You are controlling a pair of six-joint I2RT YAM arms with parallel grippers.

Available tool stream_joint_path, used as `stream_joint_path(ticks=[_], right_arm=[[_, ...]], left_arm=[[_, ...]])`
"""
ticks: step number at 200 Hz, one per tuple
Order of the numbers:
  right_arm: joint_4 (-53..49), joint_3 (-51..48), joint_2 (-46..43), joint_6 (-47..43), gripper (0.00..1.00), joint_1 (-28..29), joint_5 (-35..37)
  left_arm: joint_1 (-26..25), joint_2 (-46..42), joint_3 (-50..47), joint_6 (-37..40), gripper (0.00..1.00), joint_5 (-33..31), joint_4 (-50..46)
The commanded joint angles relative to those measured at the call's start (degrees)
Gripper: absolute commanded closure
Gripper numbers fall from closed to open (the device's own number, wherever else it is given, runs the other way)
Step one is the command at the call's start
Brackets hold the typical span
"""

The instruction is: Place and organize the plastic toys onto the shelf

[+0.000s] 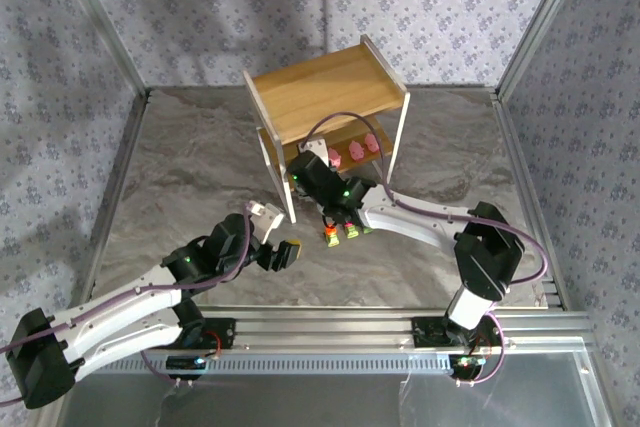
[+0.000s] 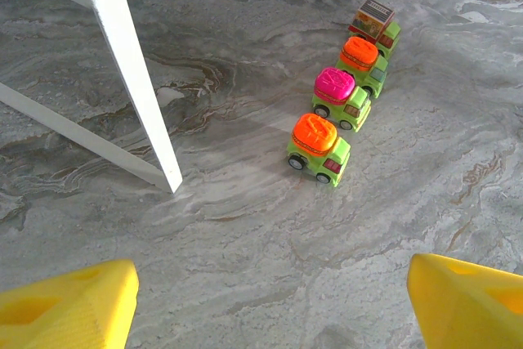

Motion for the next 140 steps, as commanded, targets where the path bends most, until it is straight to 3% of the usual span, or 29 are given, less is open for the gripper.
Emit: stream_joint_path(ticks=[1, 140], right_arm=[[-0.48, -0.47, -2.77, -0.73, 0.55, 0.44, 1.65], [-3.62, -9.45, -11.93, 0.76, 0.54, 3.47, 5.48]], left_arm=[[0.32, 0.25, 0.30, 0.02, 0.14, 0.09, 1.57], [-0.16, 1.82, 0.54, 0.28, 0.14, -0.10, 1.91]])
